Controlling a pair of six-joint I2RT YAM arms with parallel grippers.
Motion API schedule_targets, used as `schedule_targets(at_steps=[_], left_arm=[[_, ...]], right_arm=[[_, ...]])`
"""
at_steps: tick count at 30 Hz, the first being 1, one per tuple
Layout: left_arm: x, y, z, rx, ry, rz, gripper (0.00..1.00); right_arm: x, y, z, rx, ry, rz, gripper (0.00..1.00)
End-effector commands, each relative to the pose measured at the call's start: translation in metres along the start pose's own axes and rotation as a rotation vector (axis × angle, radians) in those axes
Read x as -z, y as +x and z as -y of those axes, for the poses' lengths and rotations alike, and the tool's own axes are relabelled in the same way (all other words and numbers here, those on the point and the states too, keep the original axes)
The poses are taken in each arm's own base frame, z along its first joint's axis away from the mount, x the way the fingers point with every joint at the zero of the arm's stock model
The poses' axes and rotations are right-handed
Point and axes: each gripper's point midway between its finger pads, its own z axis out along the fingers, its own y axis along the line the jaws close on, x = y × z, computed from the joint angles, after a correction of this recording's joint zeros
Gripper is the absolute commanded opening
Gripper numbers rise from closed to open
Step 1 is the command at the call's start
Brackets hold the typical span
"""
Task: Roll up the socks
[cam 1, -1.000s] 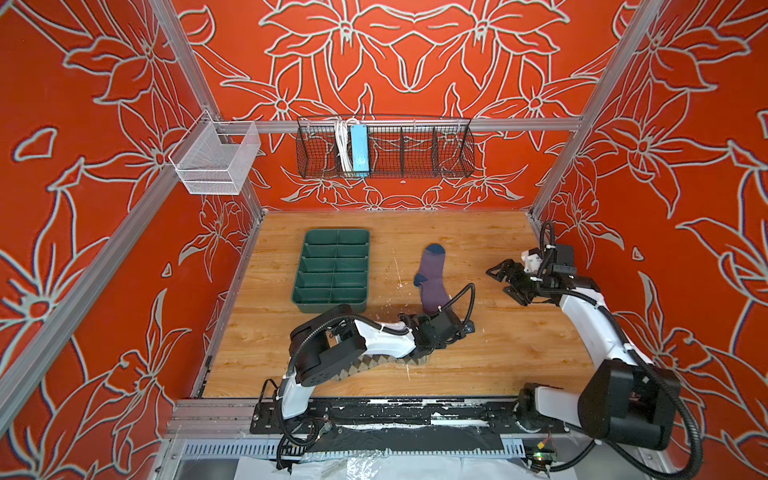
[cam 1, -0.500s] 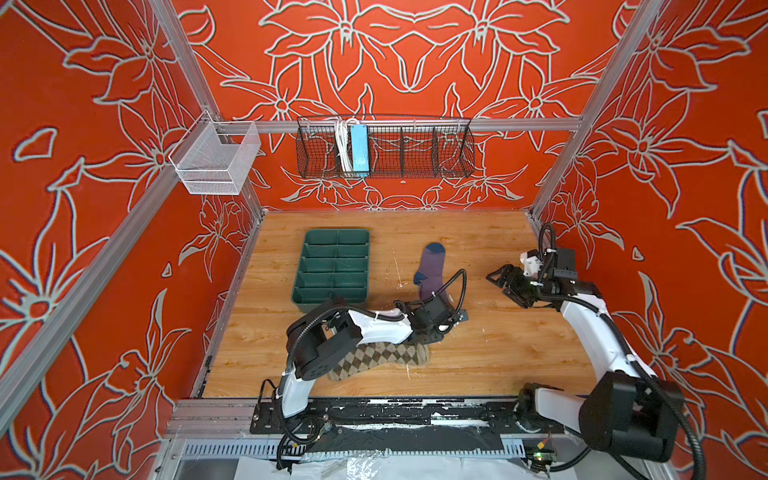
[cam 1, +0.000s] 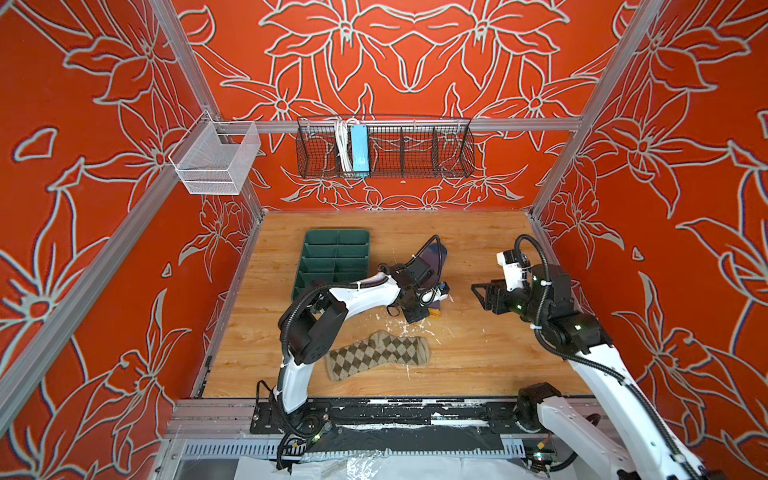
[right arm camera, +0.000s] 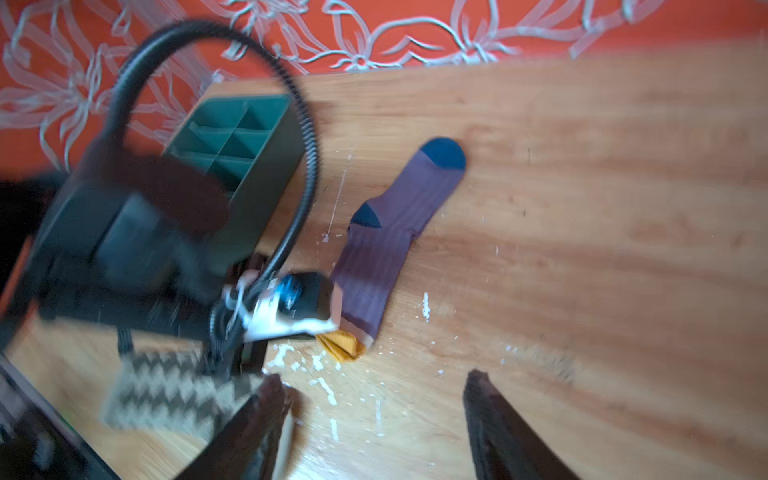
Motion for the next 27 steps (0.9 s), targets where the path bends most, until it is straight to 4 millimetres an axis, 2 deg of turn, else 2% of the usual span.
schedule_targets(at_steps=[1,4,6,8,10,15,21,27], left_arm=[[-0.002,0.012,0.014,0.053,0.141,-0.045,0.0],[0.0,0.009,0.013,0.083,0.192,-0.043,0.0],[0.0,0.01,0.013,0.095,0.217,-0.057,0.0],[-0.002,0.01,0.012,0.099,0.231,-0.069,0.0],[-0.003,0.01,0.013,0.107,0.25,-0.074,0.0],[-0.004,0.012,0.013,0.13,0.283,-0.078,0.0],[-0.006,0.016,0.01,0.149,0.306,-0.088,0.0],[-0.008,0.014,0.01,0.155,0.315,-0.081,0.0]], right_arm=[[0.007,0.008,-0.024,0.308,-0.06,-0.007,0.67],[0.012,0.024,-0.051,0.555,-0.163,-0.024,0.66],[0.013,0.051,-0.072,0.766,-0.289,-0.056,0.65],[0.009,0.075,-0.08,0.913,-0.354,-0.1,0.64],[0.0,0.092,-0.078,1.019,-0.352,-0.175,0.64],[-0.036,0.128,-0.059,1.264,-0.255,-0.389,0.59],[-0.09,0.116,-0.058,1.337,-0.103,-0.289,0.54],[-0.121,0.121,-0.053,1.363,-0.049,-0.278,0.54]])
